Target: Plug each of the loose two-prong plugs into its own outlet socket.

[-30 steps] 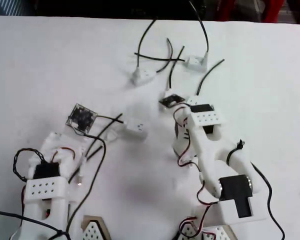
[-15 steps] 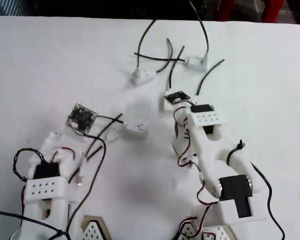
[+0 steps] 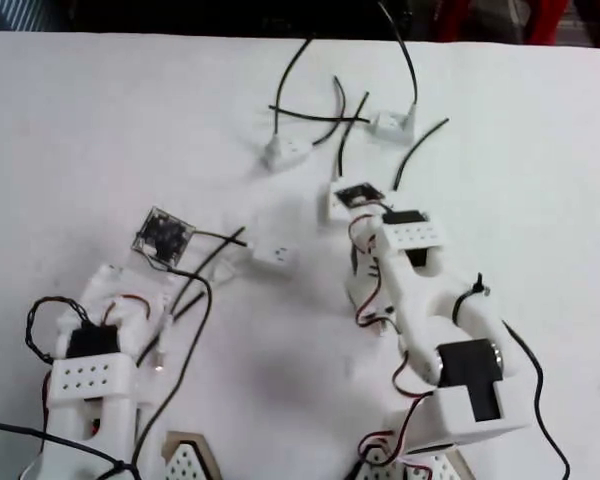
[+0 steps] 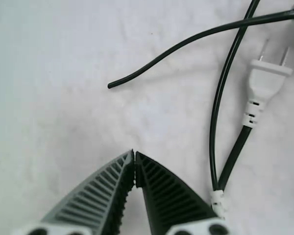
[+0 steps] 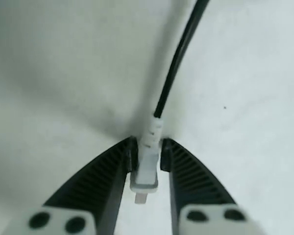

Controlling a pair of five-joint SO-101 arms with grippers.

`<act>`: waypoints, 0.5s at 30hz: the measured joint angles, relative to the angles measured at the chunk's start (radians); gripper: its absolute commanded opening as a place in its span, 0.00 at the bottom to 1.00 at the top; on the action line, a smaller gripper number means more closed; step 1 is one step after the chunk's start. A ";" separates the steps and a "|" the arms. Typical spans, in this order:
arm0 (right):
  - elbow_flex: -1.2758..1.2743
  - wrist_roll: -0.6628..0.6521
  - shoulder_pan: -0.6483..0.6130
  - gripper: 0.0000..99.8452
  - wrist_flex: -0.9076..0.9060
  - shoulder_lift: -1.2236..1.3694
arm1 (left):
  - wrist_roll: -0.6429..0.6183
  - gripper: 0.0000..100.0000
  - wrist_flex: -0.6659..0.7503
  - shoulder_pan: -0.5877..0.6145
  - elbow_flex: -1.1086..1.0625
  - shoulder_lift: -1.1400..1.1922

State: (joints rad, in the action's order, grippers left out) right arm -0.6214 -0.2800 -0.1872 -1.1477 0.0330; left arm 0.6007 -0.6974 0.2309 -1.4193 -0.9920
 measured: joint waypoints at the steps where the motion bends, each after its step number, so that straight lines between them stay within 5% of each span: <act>1: 0.000 0.000 0.002 0.02 0.005 0.000 | 0.000 0.03 0.000 0.000 0.000 0.000; 15: 0.000 0.000 0.006 0.07 -0.031 -0.032 | 0.000 0.03 0.000 0.000 0.000 0.000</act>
State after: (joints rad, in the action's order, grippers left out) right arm -0.6214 -0.2800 -0.1811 -1.1784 0.0008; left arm 0.6007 -0.6974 0.2309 -1.4193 -0.9920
